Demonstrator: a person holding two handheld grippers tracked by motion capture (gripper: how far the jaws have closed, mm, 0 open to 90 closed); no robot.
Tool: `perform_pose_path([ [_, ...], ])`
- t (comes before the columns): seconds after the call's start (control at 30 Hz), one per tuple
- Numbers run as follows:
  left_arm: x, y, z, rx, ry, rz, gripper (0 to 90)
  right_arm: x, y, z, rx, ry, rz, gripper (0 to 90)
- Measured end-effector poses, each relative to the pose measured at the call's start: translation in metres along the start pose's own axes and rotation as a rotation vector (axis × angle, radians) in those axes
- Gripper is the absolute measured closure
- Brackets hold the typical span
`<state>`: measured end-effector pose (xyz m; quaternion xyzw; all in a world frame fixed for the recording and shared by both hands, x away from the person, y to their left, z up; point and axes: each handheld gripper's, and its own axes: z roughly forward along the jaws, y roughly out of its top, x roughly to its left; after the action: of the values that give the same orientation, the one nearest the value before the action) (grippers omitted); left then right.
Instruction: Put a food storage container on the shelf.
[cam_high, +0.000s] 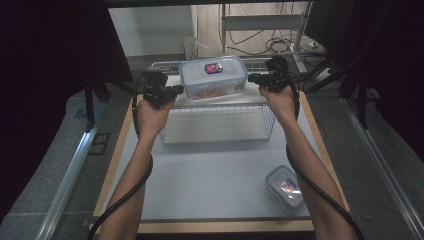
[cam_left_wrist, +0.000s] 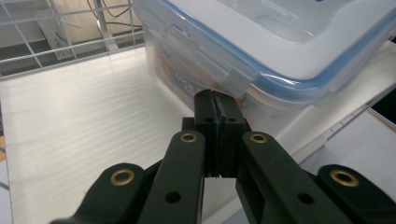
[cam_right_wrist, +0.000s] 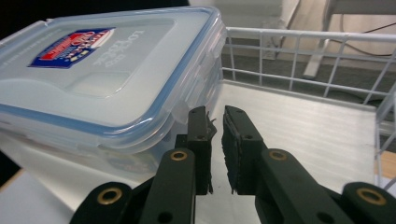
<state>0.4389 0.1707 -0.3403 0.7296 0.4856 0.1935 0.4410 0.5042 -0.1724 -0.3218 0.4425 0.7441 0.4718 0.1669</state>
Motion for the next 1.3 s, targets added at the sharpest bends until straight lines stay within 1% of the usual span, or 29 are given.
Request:
perform_pose_path([
  [0.03, 0.001, 0.001, 0.001, 0.005, 0.003, 0.001, 89.8, 0.002, 0.001, 0.001, 0.003, -0.014, -0.012, 80.5],
  [0.07, 0.003, 0.001, 0.003, 0.006, 0.003, -0.012, 89.8, 0.002, 0.001, 0.002, 0.004, -0.019, -0.016, 80.7],
  [0.13, 0.006, 0.001, 0.007, 0.007, -0.003, -0.031, 89.8, 0.002, 0.001, 0.002, 0.005, -0.014, -0.011, 82.4],
  [0.2, 0.008, 0.002, 0.009, 0.008, -0.006, -0.04, 89.8, 0.002, 0.0, 0.001, 0.011, -0.002, -0.003, 85.1],
  [0.27, 0.01, 0.003, 0.01, 0.01, 0.002, -0.044, 89.9, 0.004, -0.002, 0.003, 0.03, 0.008, -0.005, 86.5],
  [0.4, 0.015, 0.006, 0.011, 0.02, 0.014, -0.057, 89.9, 0.008, -0.006, 0.003, 0.023, 0.034, 0.002, 88.6],
  [0.43, 0.015, 0.007, 0.011, 0.02, 0.015, -0.06, 90.0, 0.009, -0.007, 0.002, 0.022, 0.035, -0.002, 88.7],
  [0.63, 0.019, 0.008, 0.012, 0.022, 0.015, -0.061, 90.0, 0.014, -0.009, -0.001, 0.021, 0.042, -0.015, 88.8],
  [0.73, 0.019, 0.008, 0.012, 0.023, 0.014, -0.057, 90.0, 0.014, -0.011, -0.002, 0.018, 0.048, -0.01, 88.6],
  [0.8, 0.019, 0.008, 0.012, 0.02, 0.012, -0.055, 89.8, 0.014, -0.011, -0.003, 0.018, 0.048, -0.009, 86.6],
  [0.83, 0.019, 0.007, 0.011, 0.022, 0.017, -0.048, 89.0, 0.014, -0.011, -0.003, 0.019, 0.044, -0.013, 84.0],
  [0.87, 0.018, 0.006, 0.008, 0.02, 0.028, -0.034, 86.6, 0.014, -0.011, -0.004, 0.018, 0.036, -0.02, 82.1],
  [0.9, 0.018, 0.005, 0.006, 0.015, 0.04, -0.026, 83.1, 0.014, -0.012, -0.006, 0.019, 0.036, -0.026, 81.4],
  [0.93, 0.017, 0.004, 0.003, 0.012, 0.046, -0.019, 81.9, 0.014, -0.012, -0.008, 0.016, 0.038, -0.03, 80.1],
  [1.0, 0.017, 0.001, -0.004, -0.004, 0.05, -0.01, 79.7, 0.014, -0.014, -0.012, 0.01, 0.047, -0.036, 77.7],
  [1.1, 0.016, -0.004, -0.015, -0.02, 0.056, 0.007, 73.7, 0.015, -0.02, -0.022, -0.001, 0.058, -0.047, 74.3],
  [1.17, 0.016, -0.01, -0.023, -0.036, 0.041, 0.01, 68.2, 0.015, -0.024, -0.027, -0.006, 0.058, -0.059, 71.3],
  [1.23, 0.014, -0.015, -0.029, -0.046, 0.032, 0.023, 61.3, 0.017, -0.028, -0.033, -0.009, 0.06, -0.074, 68.0],
  [1.27, 0.012, -0.019, -0.033, -0.058, 0.026, 0.035, 58.3, 0.018, -0.03, -0.034, -0.011, 0.063, -0.079, 66.5],
  [1.3, 0.01, -0.023, -0.036, -0.068, 0.019, 0.039, 55.0, 0.02, -0.033, -0.038, -0.013, 0.07, -0.089, 64.7],
])
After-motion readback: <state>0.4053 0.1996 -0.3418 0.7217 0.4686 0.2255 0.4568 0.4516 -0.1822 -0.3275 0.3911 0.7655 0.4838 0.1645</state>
